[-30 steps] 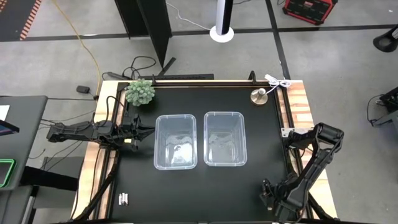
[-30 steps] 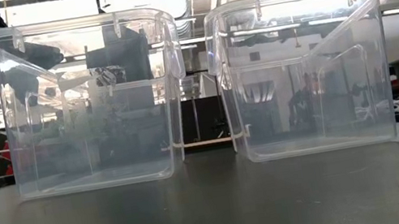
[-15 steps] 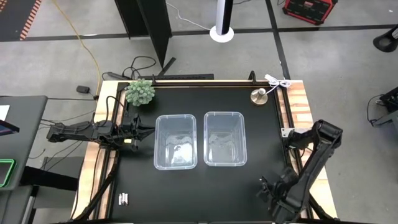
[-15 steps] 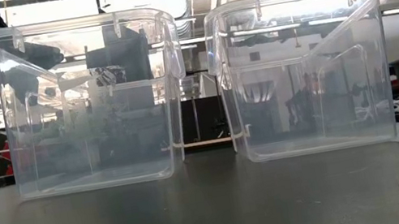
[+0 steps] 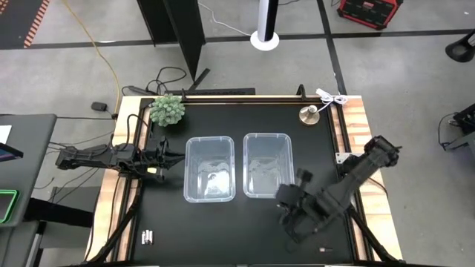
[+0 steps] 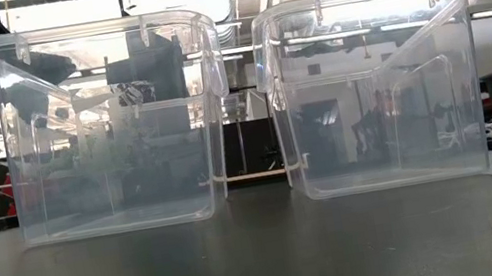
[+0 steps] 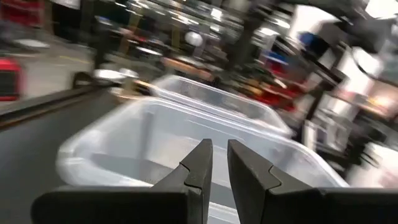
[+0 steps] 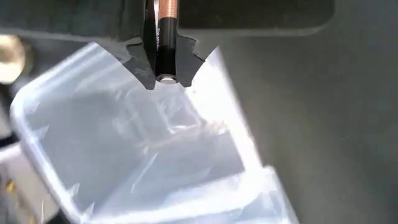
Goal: Sort batteries
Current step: Put the right brown battery into the right transparent bin
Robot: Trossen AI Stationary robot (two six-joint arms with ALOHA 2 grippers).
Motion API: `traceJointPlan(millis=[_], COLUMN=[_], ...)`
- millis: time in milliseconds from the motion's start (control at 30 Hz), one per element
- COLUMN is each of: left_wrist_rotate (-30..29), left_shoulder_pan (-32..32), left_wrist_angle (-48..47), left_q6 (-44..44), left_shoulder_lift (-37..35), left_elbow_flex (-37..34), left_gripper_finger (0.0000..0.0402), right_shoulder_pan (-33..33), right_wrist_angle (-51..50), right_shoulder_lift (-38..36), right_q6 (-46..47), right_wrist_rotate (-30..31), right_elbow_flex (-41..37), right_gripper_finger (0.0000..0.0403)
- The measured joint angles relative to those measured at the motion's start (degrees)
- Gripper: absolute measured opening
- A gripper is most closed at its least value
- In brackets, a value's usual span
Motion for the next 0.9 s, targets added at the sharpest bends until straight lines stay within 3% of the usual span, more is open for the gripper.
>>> traceJointPlan(millis=[200, 433, 633, 900], left_wrist_rotate=[1.91, 1.8, 1.45, 1.01], left_shoulder_pan=[-2.61, -4.07, -4.07, -4.08], left_wrist_angle=[1.21, 0.3, -1.05, -10.83], left_q6=[6.98, 9.94, 11.6, 14.21], left_shoulder_lift=[0.33, 6.33, 18.04, 34.1], left_elbow_flex=[5.23, 12.5, 21.3, 37.36], left_gripper_finger=[0.0055, 0.0105, 0.0141, 0.0144], right_shoulder_pan=[-9.67, -20.16, -26.31, -29.15], right_wrist_angle=[1.43, 8.33, 19.84, 31.15], right_shoulder_lift=[-2.2, -5.66, -9.76, -19.81], right_q6=[-17.56, -32.96, -41.36, -42.74], right_wrist_rotate=[-3.16, -12.84, -20.25, -23.67], right_elbow_flex=[2.56, 0.0, -9.18, -24.23], right_gripper_finger=[0.002, 0.002, 0.002, 0.0034])
